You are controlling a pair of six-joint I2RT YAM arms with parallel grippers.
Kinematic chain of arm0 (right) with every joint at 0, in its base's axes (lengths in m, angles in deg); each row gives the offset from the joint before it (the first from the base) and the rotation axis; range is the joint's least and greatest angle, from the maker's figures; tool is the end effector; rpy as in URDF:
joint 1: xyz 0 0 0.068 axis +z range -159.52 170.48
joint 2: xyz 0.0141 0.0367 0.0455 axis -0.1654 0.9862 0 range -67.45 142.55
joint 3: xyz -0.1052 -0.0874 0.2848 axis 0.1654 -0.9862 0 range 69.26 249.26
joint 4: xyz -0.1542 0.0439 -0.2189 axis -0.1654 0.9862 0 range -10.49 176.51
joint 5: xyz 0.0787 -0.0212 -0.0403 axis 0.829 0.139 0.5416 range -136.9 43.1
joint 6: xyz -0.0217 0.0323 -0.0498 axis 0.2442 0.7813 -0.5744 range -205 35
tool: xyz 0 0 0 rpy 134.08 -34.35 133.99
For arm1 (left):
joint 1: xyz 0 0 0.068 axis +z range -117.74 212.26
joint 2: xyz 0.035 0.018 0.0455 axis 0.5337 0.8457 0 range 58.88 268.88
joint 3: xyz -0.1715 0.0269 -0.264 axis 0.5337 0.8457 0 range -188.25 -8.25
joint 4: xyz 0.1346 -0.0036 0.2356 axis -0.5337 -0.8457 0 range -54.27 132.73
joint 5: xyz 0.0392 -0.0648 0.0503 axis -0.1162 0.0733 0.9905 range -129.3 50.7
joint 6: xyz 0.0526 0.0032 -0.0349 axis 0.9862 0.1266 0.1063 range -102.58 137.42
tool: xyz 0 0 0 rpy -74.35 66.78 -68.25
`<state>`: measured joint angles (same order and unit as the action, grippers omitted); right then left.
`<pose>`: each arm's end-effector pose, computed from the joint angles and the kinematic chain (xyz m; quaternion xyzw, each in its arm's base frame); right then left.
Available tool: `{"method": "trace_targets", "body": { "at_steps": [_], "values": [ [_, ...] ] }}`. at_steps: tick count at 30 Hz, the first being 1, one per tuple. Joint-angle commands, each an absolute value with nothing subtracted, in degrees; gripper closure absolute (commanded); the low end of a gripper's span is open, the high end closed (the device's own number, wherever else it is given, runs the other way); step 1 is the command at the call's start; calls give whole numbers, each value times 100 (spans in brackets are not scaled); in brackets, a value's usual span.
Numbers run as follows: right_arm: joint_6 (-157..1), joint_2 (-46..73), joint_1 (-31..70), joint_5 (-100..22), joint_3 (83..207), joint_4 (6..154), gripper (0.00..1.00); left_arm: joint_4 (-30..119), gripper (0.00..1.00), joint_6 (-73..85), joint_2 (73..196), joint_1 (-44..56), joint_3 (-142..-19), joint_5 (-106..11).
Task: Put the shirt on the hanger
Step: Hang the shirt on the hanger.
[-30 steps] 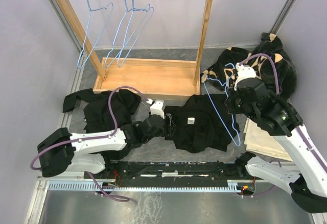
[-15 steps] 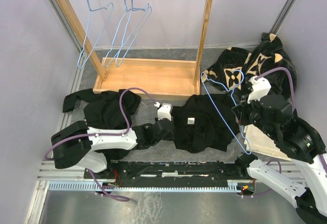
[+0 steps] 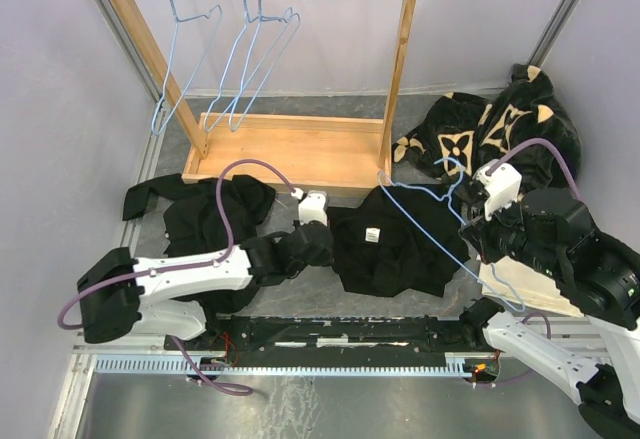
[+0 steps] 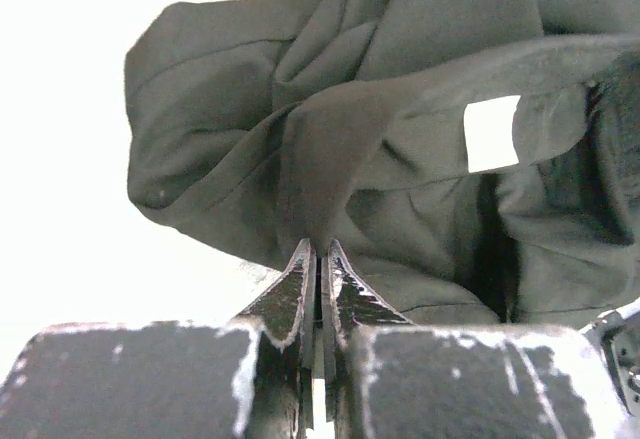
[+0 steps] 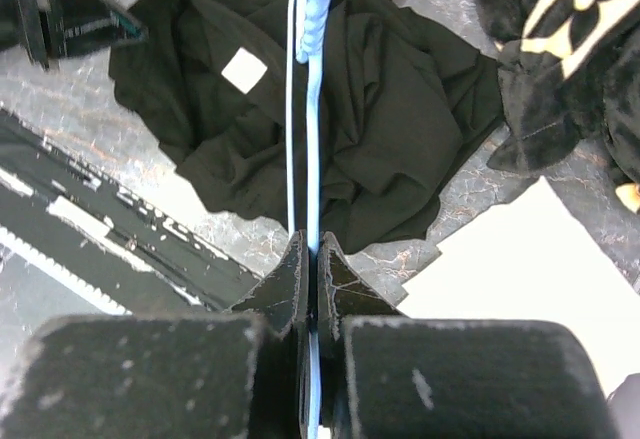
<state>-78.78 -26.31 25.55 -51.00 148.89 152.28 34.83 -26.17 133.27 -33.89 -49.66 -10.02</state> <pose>0.0442 0.0267 0.4534 -0.2039 0.8599 0.1350 0.4481 0.1318 -0.2392 0.2456 0.0690 0.8835 -0.1966 0.4194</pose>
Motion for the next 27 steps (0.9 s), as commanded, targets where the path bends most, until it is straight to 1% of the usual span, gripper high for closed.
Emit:
{"method": "trace_targets", "body": {
  "at_steps": [1, 5, 13, 20, 27],
  "values": [
    [-8494, -2467, 2521, -4259, 15321, 15721, 100, 3006, 97, -2264, 12636, -3146, -5148, -1209],
    [-8648, -2368, 2527, -3542, 15509, 16034, 100, 2773, 97, -2070, 12276, -2857, -5114, -1590],
    [-8817, -2299, 2530, -3365, 15473, 16354, 100, 2552, 97, -1644, 12228, -2479, -5285, -2259],
    [-8894, -2114, 2530, -2911, 15048, 16071, 100, 2454, 97, -1517, 12455, -2478, -5701, -2489],
    [-8720, -1808, 2531, -2974, 14690, 15282, 100, 2476, 97, -1361, 12650, -2498, -6056, -3001]
  ]
}}
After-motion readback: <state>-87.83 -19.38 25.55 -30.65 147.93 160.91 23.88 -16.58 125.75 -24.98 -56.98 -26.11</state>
